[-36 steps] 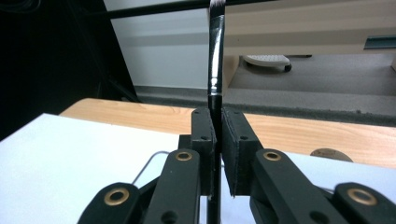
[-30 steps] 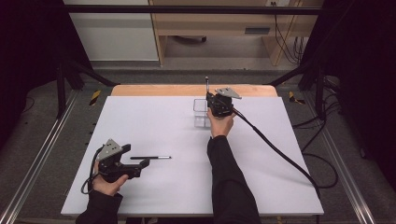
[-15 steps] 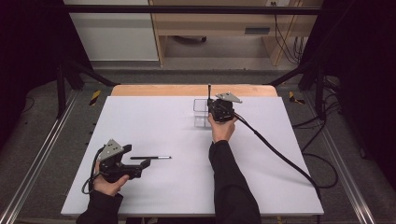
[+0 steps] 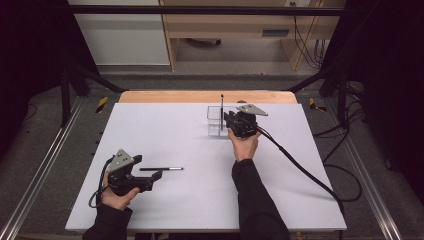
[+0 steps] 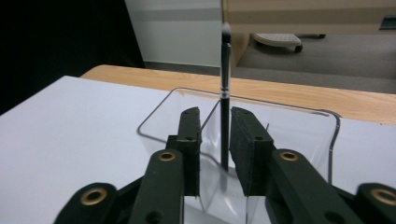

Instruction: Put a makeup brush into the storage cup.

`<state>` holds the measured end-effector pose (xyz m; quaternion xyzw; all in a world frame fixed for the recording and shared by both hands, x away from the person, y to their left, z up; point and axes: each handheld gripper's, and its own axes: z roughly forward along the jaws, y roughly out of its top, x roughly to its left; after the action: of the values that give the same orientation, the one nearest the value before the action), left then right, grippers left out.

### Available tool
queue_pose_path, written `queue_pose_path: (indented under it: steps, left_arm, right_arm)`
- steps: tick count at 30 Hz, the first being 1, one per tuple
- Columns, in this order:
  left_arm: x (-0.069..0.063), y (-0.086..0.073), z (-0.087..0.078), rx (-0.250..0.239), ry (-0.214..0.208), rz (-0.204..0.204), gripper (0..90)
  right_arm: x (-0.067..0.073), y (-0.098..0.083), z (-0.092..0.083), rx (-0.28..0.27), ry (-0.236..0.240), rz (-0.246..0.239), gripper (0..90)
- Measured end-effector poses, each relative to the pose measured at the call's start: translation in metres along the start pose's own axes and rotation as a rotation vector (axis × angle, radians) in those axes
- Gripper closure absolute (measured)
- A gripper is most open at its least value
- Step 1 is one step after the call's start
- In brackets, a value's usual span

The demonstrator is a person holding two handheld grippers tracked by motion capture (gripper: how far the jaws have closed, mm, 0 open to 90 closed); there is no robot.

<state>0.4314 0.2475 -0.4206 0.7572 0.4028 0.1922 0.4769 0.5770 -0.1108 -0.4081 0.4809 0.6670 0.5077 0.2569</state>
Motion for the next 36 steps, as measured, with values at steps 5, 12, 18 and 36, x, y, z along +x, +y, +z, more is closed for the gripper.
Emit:
queue_pose_path:
  steps: [5, 12, 18, 36]
  left_arm:
    - [0.0, 0.0, 0.001, 0.004, 0.003, 0.004, 5.5]
    - [0.001, 0.0, 0.0, 0.003, 0.01, 0.002, 5.6]
    - [0.0, 0.0, 0.001, 0.01, 0.014, 0.008, 5.4]
    - [0.0, 0.0, 0.002, 0.013, 0.023, 0.008, 4.9]
  right_arm:
    - [0.0, -0.001, -0.024, 0.021, 0.05, -0.024, 62.6]
    - [-0.009, -0.005, -0.055, 0.014, 0.09, -0.029, 54.5]
    - [-0.013, -0.014, -0.075, 0.025, 0.123, -0.059, 48.3]
    - [-0.026, -0.031, -0.118, 0.031, 0.177, -0.061, 27.1]
